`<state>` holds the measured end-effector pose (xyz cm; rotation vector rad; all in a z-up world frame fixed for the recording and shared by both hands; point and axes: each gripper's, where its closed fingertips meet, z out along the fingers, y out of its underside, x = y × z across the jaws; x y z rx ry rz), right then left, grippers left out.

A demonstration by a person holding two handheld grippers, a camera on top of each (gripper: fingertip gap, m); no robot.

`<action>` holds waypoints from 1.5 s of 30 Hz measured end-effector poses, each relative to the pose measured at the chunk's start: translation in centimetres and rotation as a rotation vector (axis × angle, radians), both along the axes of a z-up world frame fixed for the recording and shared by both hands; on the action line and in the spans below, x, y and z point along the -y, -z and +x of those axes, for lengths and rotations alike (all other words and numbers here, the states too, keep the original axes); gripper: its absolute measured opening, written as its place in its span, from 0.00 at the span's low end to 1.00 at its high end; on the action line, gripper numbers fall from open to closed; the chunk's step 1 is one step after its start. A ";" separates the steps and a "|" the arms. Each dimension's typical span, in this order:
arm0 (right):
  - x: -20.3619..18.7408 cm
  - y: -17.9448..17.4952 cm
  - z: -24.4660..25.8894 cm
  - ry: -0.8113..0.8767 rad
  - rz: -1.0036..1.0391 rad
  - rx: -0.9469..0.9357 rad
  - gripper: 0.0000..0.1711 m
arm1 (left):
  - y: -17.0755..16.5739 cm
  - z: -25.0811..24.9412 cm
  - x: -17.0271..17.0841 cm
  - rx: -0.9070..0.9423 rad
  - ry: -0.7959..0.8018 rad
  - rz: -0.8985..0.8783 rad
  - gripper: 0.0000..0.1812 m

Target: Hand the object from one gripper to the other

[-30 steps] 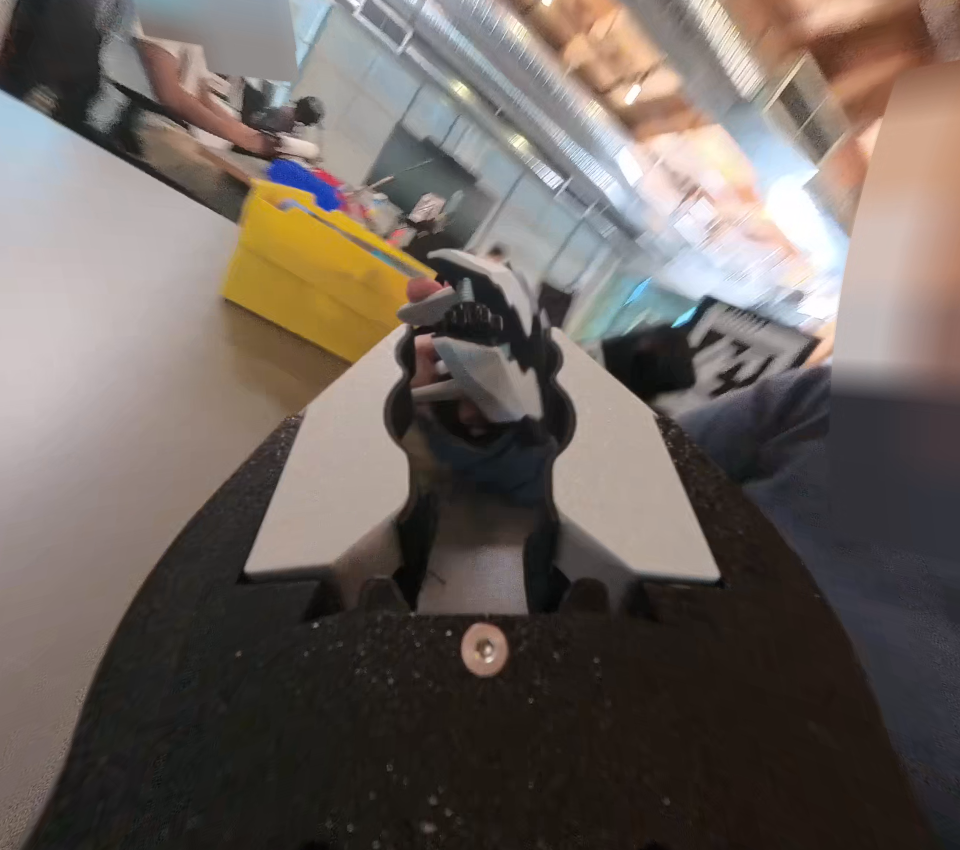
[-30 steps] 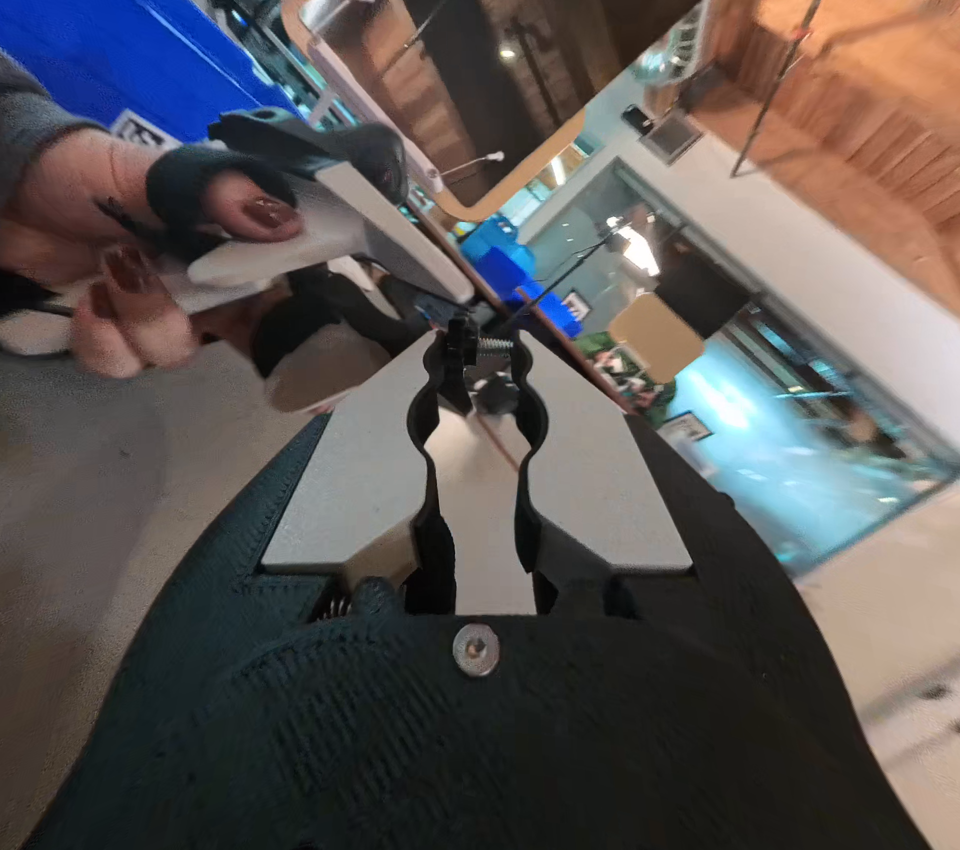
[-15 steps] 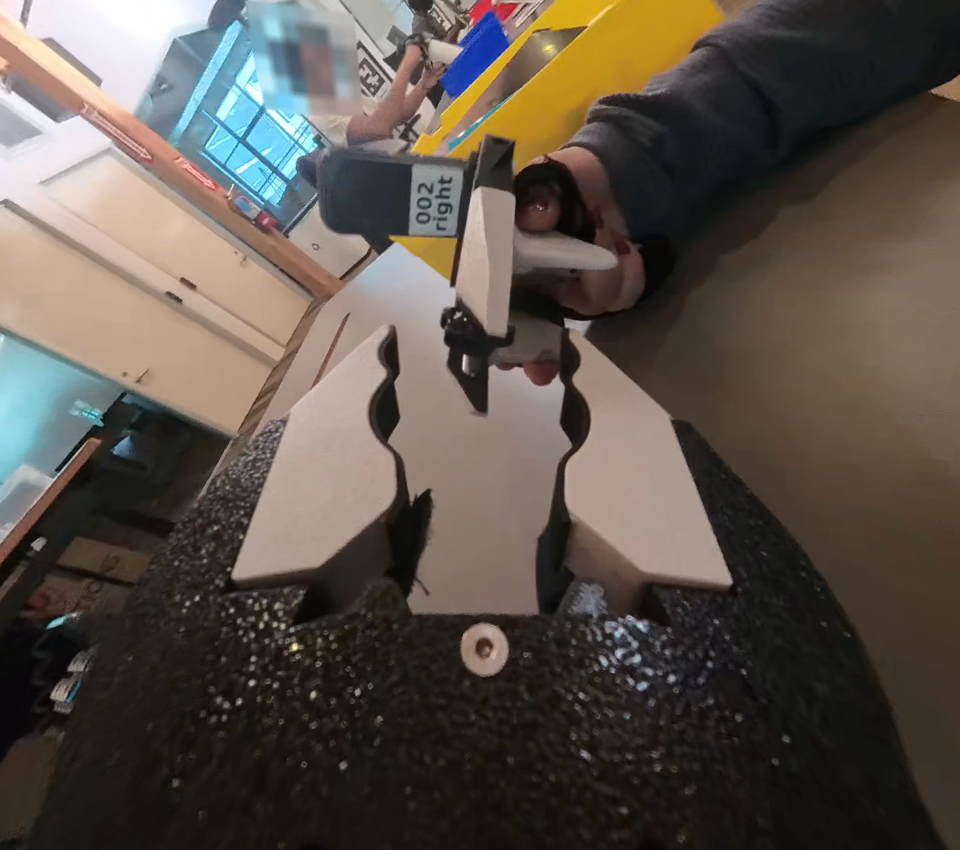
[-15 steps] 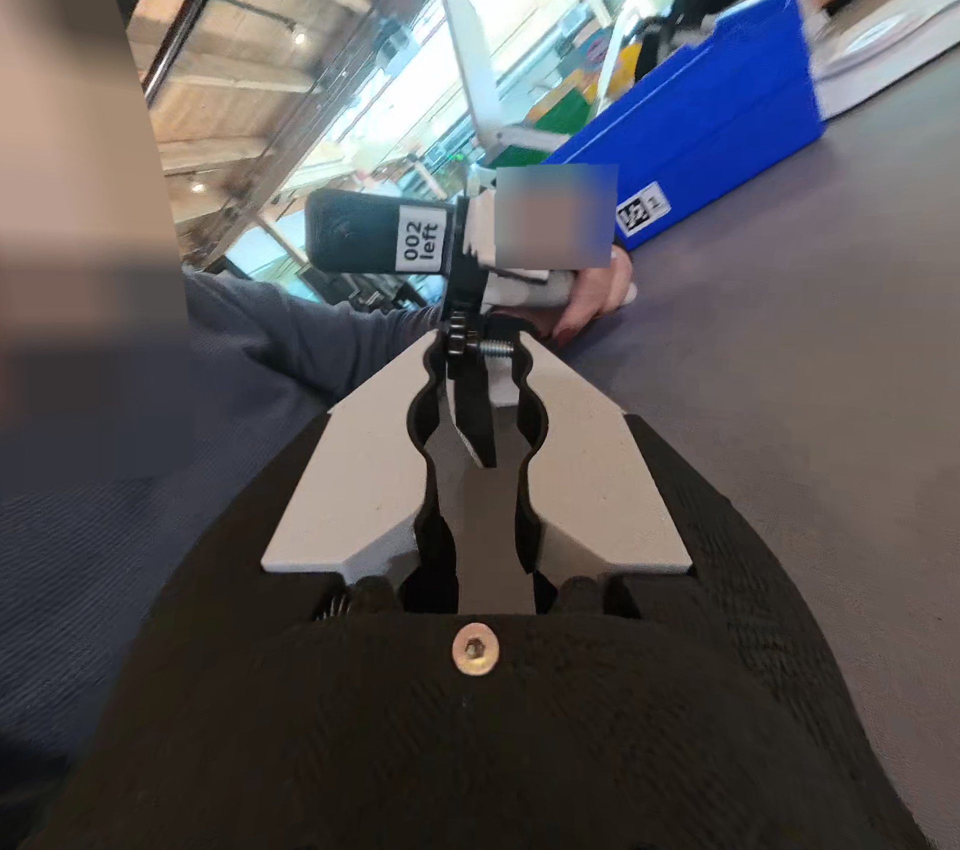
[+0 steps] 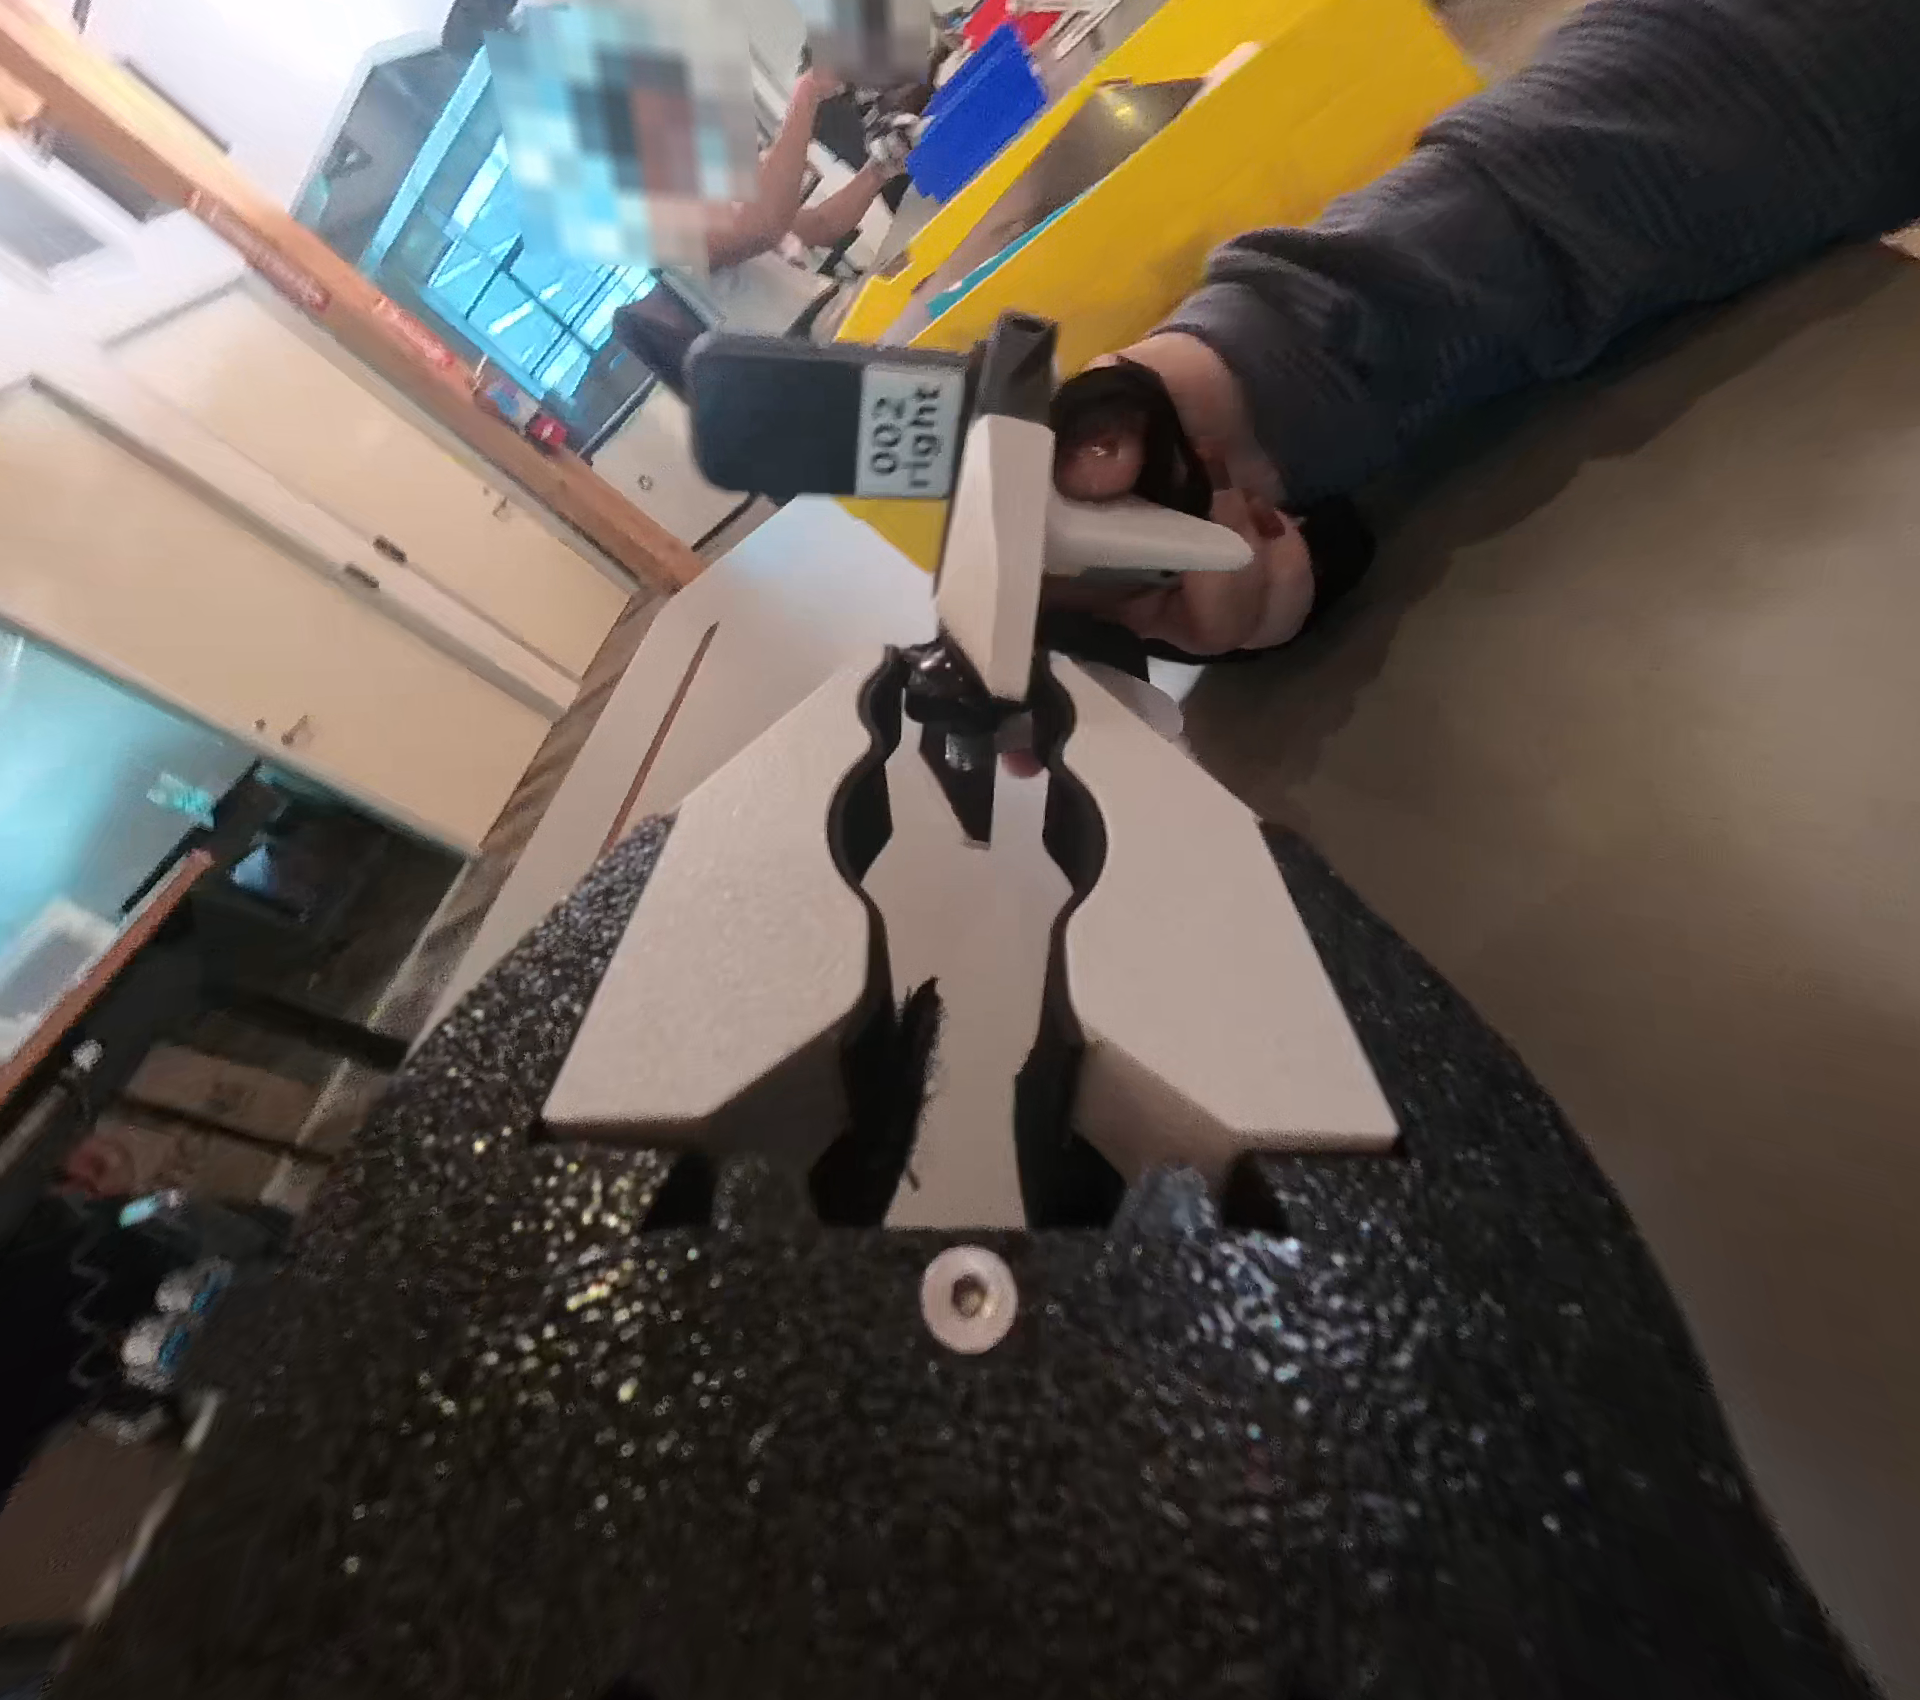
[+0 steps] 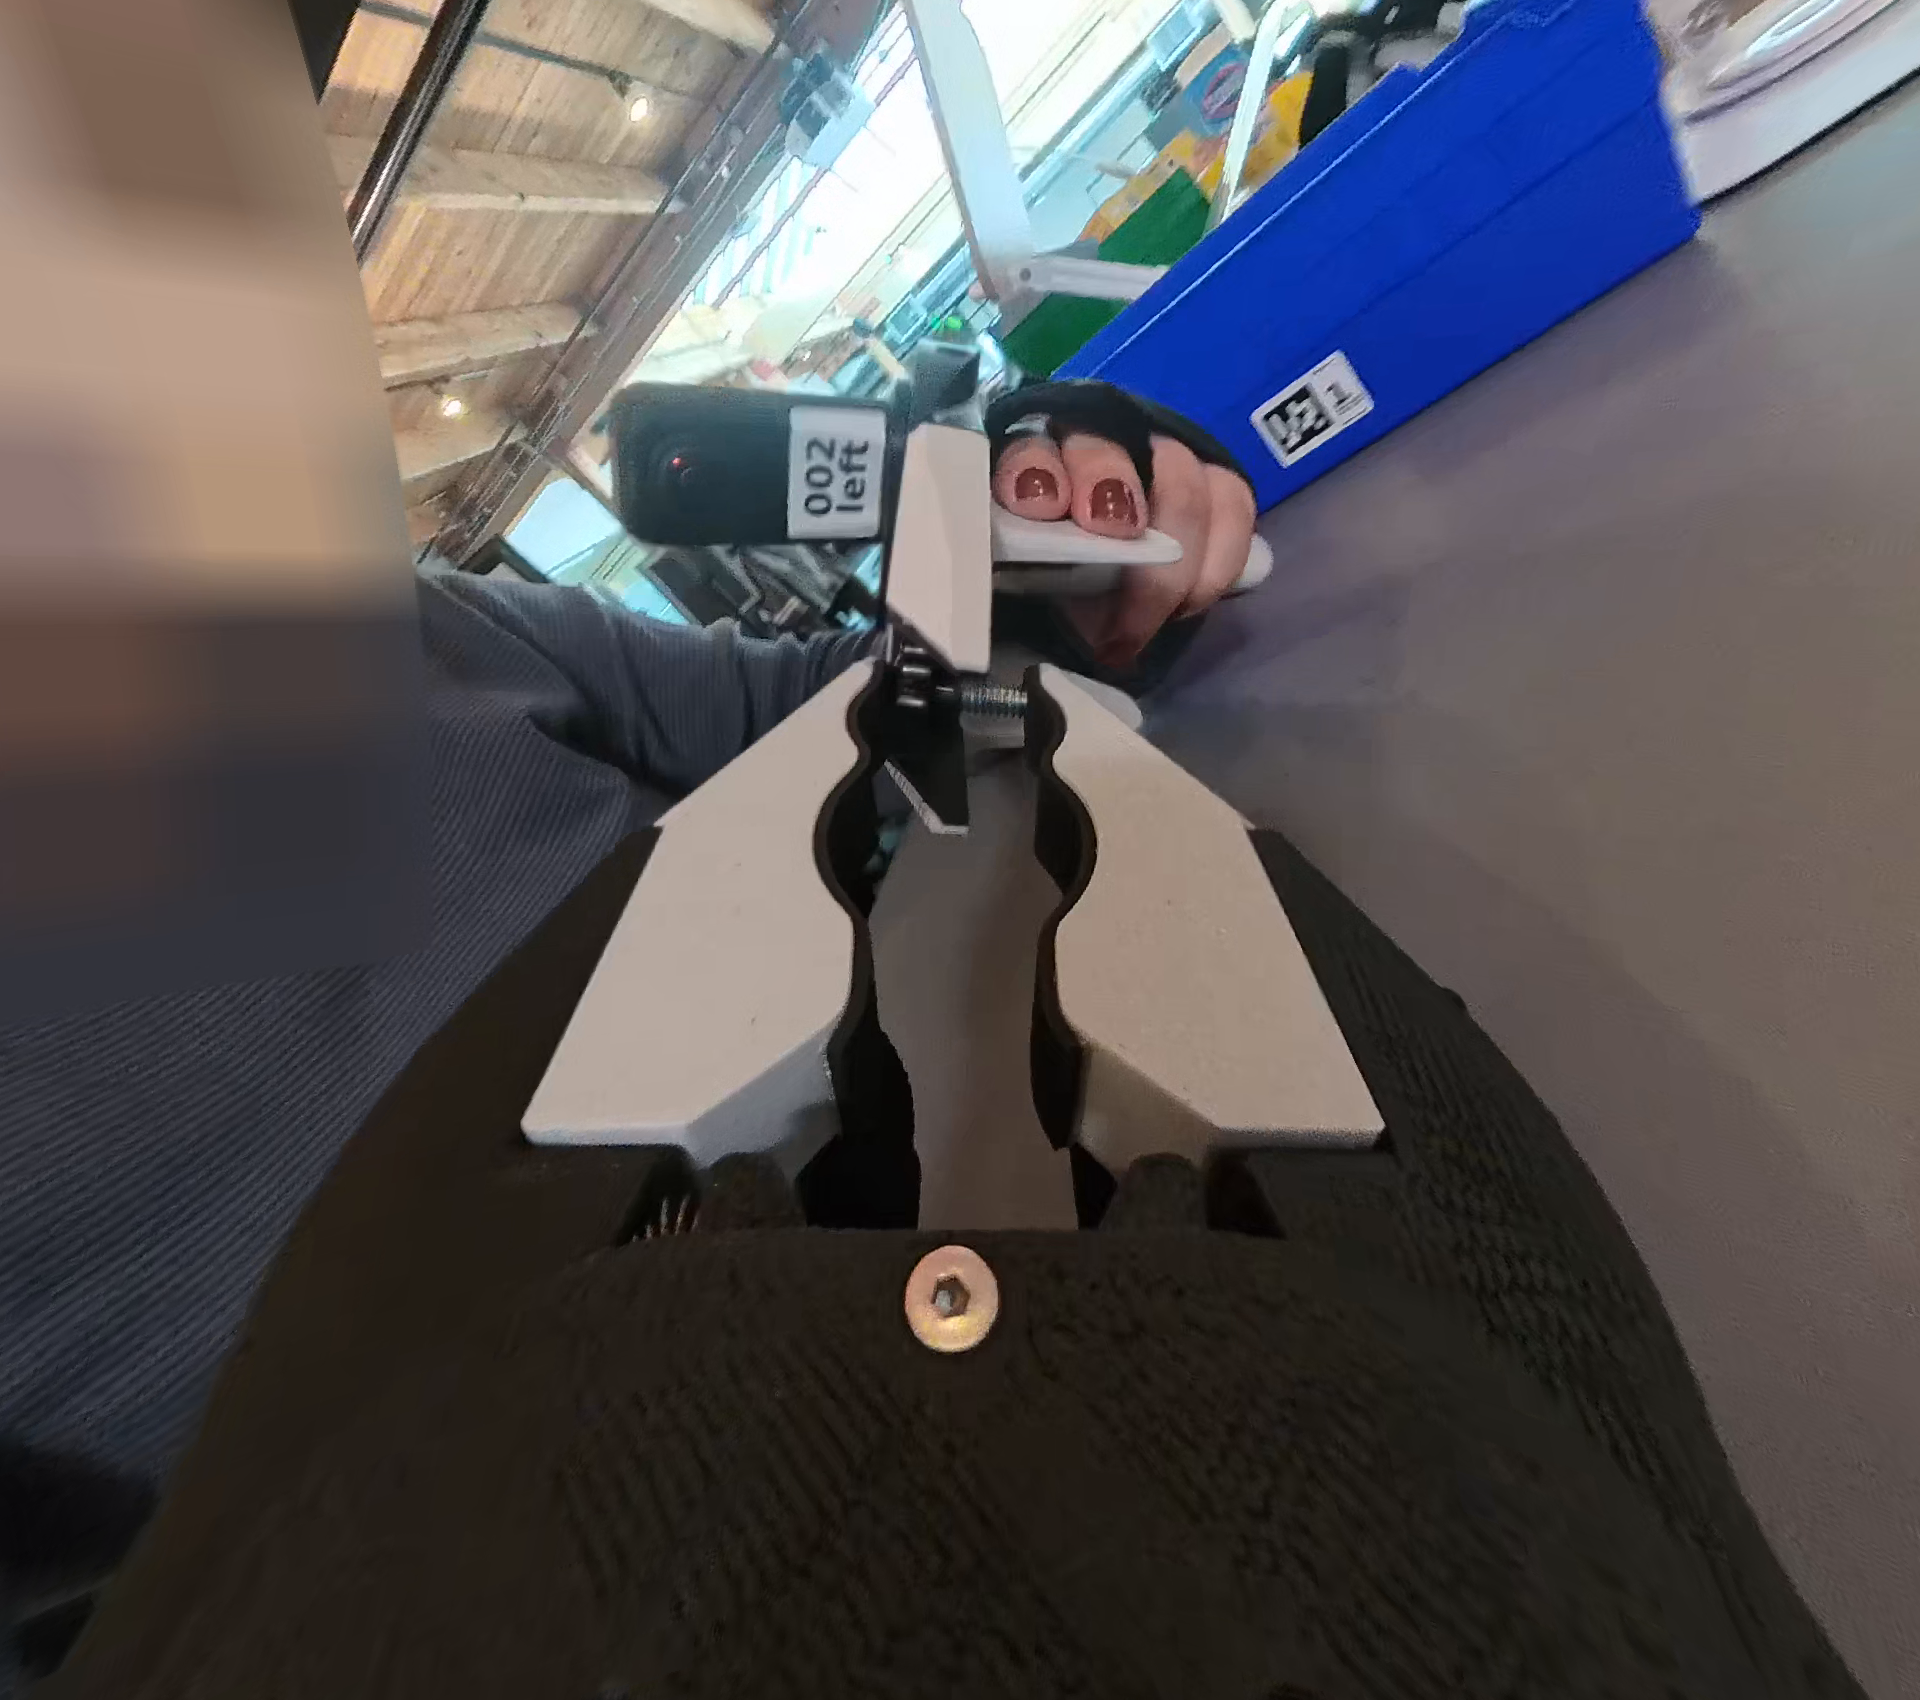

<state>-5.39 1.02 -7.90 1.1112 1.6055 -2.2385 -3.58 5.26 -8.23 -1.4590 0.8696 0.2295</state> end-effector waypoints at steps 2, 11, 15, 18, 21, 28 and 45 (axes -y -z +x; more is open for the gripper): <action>-0.9 -0.6 -0.8 0.097 0.021 -0.063 0.20 | -0.2 -1.4 -0.5 0.092 -0.066 -0.031 0.12; -5.6 -2.7 -2.3 0.725 0.667 -0.651 0.43 | -3.8 -4.4 0.0 1.007 0.139 -0.225 0.12; -3.5 -1.6 -2.3 0.811 1.191 -0.991 0.44 | -2.4 -2.2 0.3 1.271 0.335 -0.544 0.12; -1.7 0.0 -2.6 0.739 1.439 -1.114 0.42 | -1.3 -1.5 0.5 1.391 0.396 -0.700 0.12; -1.0 0.6 -2.5 0.697 1.478 -1.140 0.33 | -0.2 -0.5 1.1 1.426 0.438 -0.838 0.12; -0.2 1.3 -1.9 0.605 1.477 -1.154 0.15 | 0.6 0.5 2.2 1.448 0.520 -0.969 0.12; -3.3 0.8 -3.1 0.446 0.497 -0.256 0.14 | -0.4 -4.0 0.6 0.272 -0.042 -0.111 0.38</action>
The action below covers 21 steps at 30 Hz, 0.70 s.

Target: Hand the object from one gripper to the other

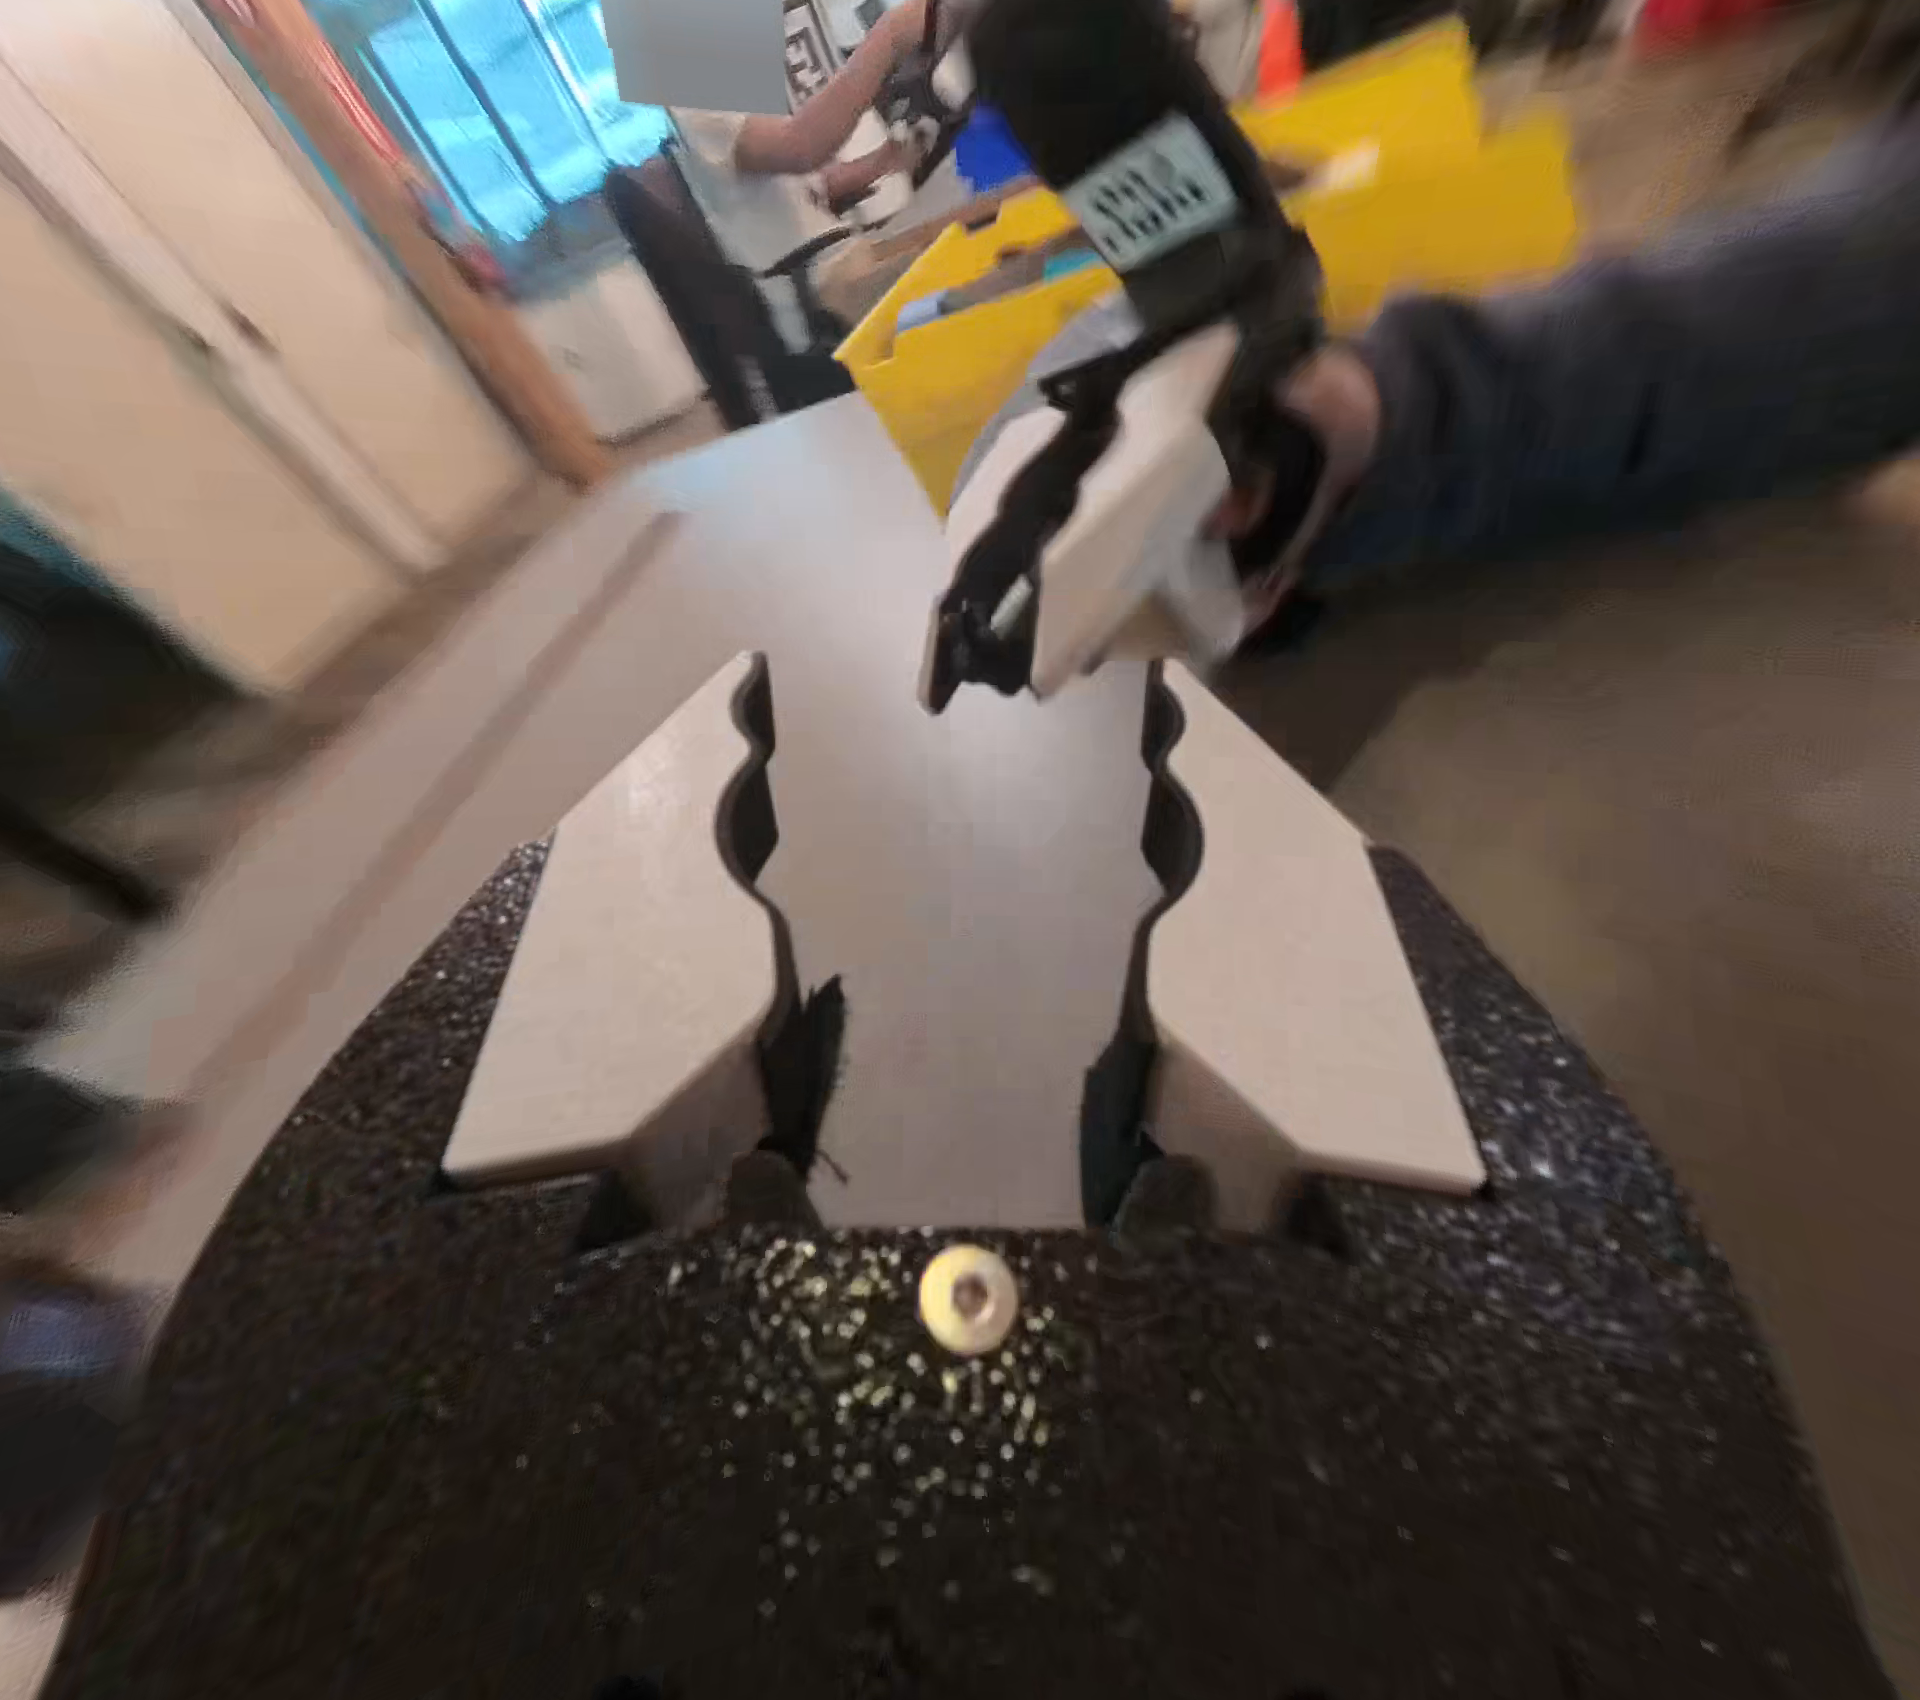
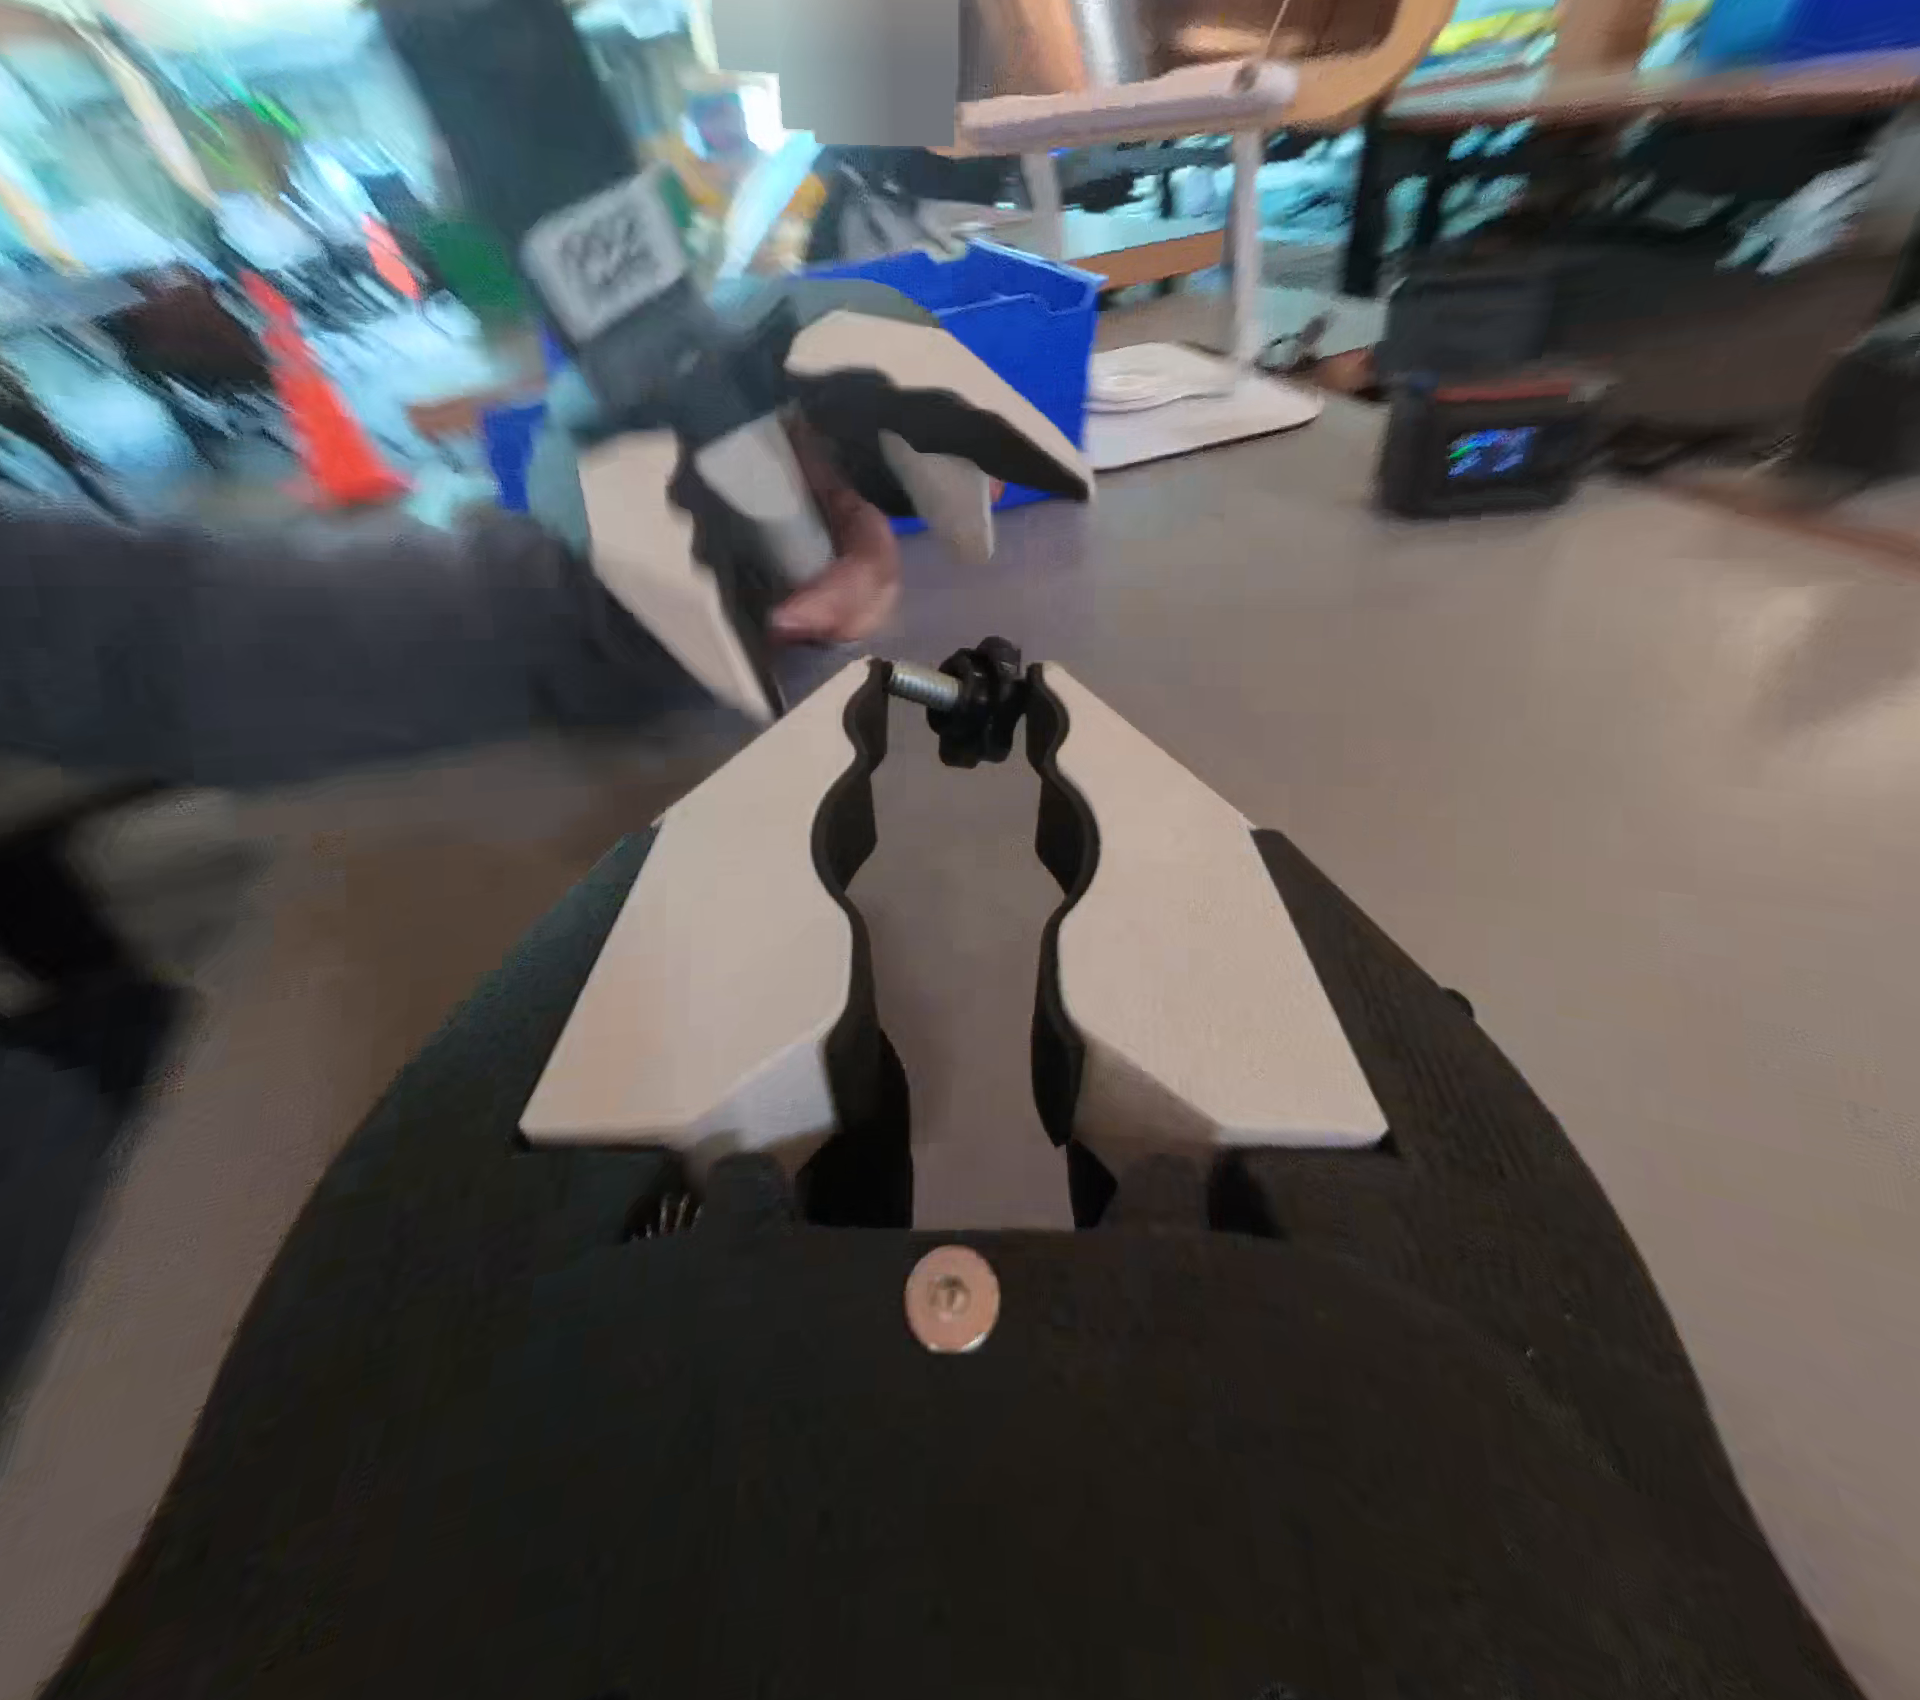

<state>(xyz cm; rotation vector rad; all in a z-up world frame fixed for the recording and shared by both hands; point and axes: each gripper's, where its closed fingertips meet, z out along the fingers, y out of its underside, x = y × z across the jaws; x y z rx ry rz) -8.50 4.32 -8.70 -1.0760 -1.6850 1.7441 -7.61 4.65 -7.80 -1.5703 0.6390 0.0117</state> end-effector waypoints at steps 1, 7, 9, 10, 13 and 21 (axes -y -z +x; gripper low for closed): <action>0.3 0.1 0.3 -0.060 -0.101 0.058 0.14 | 0.4 0.3 0.1 -0.168 -0.032 0.043 0.37; 2.5 0.8 1.6 -0.272 -0.293 0.237 0.14 | 3.4 3.0 -0.5 -0.500 -0.018 0.042 0.23; 2.9 1.1 1.9 -0.301 -0.292 0.262 0.14 | 3.3 2.9 -0.5 -0.510 -0.025 0.049 0.16; 3.0 1.1 2.0 -0.310 -0.301 0.268 0.15 | 3.0 2.7 -0.6 -0.498 -0.035 0.049 0.12; 2.8 0.4 1.4 -0.282 -0.336 0.236 0.15 | 2.2 2.1 -0.9 -0.408 -0.074 0.023 0.12; -0.1 -2.4 1.1 0.148 0.496 -0.434 0.42 | 0.1 1.5 0.0 0.523 0.156 -0.308 0.11</action>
